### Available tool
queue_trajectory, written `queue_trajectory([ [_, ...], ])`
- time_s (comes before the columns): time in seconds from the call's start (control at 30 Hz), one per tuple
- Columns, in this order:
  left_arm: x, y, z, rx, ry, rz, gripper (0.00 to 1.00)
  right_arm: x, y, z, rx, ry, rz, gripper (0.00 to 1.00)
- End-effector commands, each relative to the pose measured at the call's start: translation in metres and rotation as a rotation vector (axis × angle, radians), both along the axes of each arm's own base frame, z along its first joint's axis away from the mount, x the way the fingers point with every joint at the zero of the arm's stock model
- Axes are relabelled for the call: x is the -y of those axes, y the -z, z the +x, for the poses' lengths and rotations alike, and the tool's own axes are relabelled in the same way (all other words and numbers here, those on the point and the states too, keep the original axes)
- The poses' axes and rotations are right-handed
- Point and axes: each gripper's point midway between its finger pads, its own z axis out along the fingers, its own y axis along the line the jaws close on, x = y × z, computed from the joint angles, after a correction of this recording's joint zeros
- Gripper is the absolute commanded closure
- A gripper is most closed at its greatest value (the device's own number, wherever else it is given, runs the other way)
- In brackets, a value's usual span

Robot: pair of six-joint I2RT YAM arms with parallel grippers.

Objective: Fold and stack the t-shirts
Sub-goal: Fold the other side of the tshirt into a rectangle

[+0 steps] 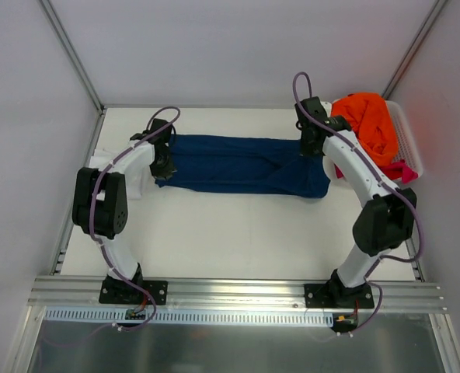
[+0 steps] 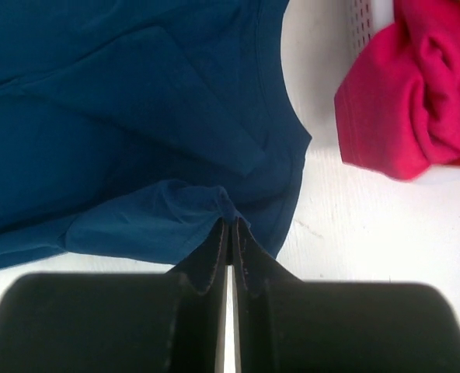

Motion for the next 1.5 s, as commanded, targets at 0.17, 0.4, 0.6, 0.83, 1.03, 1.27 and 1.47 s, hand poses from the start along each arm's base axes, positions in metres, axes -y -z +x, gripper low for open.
queue_trajectory([
  [0.17,0.000,0.023,0.041,-0.101,0.079,-0.031,0.96,0.009,0.029,0.041,-0.093,0.007,-0.073,0.99],
  [0.4,0.001,0.026,0.060,-0.104,0.090,-0.033,0.94,0.027,0.032,0.056,-0.106,0.035,-0.098,1.00],
  [0.6,0.002,0.007,0.070,-0.074,0.104,-0.034,0.90,0.043,0.019,0.071,-0.096,0.060,-0.100,1.00],
  [0.83,0.000,0.002,0.086,-0.066,0.115,-0.034,0.87,0.051,0.009,0.086,-0.086,0.060,-0.094,1.00],
  [1.03,0.003,0.013,0.094,-0.099,0.131,-0.038,0.87,0.052,0.027,0.096,-0.116,0.062,-0.089,0.99],
  [1.27,0.000,0.018,0.104,-0.100,0.139,-0.028,0.85,0.051,0.045,0.102,-0.147,0.066,-0.088,0.99],
  [1.47,-0.001,0.018,0.113,-0.091,0.139,-0.028,0.84,0.051,0.053,0.108,-0.153,0.074,-0.090,0.99],
])
